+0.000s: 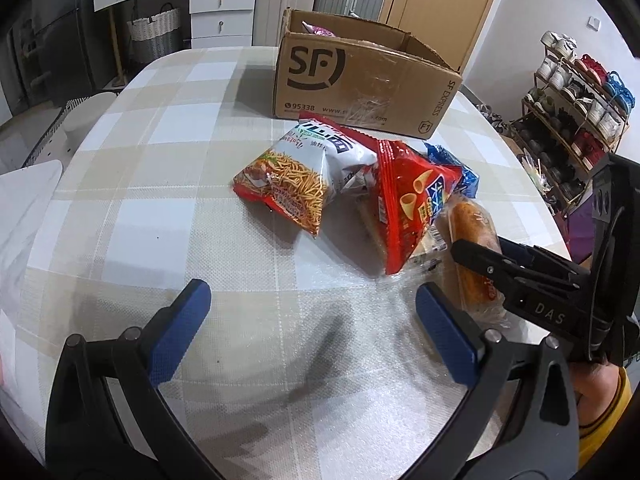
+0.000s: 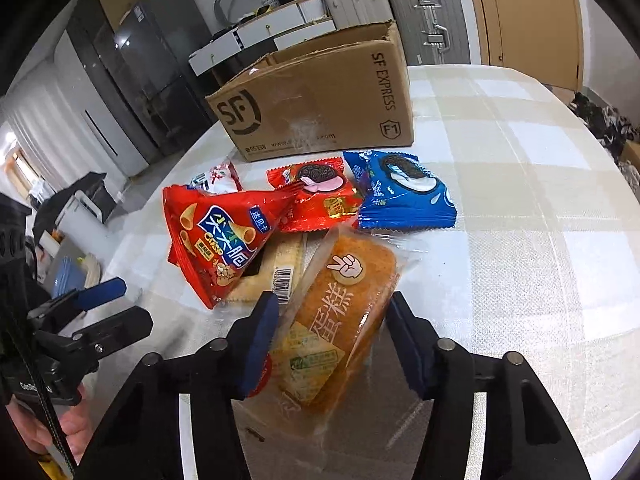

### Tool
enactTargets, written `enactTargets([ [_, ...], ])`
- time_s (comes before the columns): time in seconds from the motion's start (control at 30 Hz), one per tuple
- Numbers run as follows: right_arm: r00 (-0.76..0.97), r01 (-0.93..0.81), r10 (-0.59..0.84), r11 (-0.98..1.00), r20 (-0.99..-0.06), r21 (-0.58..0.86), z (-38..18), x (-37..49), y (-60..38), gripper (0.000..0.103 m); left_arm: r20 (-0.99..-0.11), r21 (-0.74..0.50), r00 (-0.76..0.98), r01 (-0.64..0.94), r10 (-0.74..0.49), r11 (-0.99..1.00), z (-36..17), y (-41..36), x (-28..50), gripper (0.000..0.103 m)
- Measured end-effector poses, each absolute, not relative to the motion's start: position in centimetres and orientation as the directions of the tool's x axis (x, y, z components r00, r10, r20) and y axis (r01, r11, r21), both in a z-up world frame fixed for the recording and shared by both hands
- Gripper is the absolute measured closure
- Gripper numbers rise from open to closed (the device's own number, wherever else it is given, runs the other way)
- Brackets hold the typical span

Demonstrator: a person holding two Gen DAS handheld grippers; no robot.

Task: Organize snacks
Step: 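Reach both grippers down toward the remaining snacks on the table, then grasp the red chip bag with the left gripper while the right gripper grasps the wrapped cake bread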

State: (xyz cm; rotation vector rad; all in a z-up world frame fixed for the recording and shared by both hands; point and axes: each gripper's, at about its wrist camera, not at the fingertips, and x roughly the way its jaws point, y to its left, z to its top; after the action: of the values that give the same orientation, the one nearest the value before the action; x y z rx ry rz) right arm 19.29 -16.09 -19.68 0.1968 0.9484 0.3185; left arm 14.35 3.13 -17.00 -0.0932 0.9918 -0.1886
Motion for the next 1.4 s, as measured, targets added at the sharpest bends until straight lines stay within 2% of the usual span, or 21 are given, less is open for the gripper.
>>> enactTargets([
  [0.2, 0.558, -0.191, 0.374, 0.926, -0.74, 0.325, -19.9, 18.8, -16.4, 0.06, -0.825, -0.16, 0.53, 0.111, -0.195, 0.981, -17.1, 3.2, 14.4, 0.001],
  [0.73, 0.59, -0.197, 0.533, 0.824, -0.607, 0.532, -19.9, 16.9, -20.3, 0.061, -0.821, -0.151, 0.536, 0.126, -0.195, 0.98, -16.0, 1.6, 14.6, 0.001],
  [0.9, 0.609, -0.198, 0.55, 0.803, -0.572, 0.562, -19.7, 16.6, -20.9, 0.061, -0.831, -0.187, 0.503, 0.15, -0.238, 0.971, -15.9, 0.1, 16.4, 0.001],
  [1.07, 0.614, -0.217, 0.575, 0.782, -0.541, 0.585, -19.5, 16.4, -21.2, 0.061, -0.824, -0.281, 0.472, 0.141, -0.314, 0.949, -16.3, -0.4, 18.4, 0.001],
  [1.2, 0.614, -0.226, 0.588, 0.77, -0.527, 0.597, -19.5, 16.3, -21.4, 0.061, -0.815, -0.312, 0.469, 0.14, -0.341, 0.94, -16.5, -0.9, 19.7, 0.008],
  [1.4, 0.616, -0.229, 0.598, 0.759, -0.513, 0.61, -19.5, 16.2, -21.7, 0.061, -0.809, -0.354, 0.443, 0.159, -0.387, 0.922, -17.9, -1.4, 21.2, 0.043],
])
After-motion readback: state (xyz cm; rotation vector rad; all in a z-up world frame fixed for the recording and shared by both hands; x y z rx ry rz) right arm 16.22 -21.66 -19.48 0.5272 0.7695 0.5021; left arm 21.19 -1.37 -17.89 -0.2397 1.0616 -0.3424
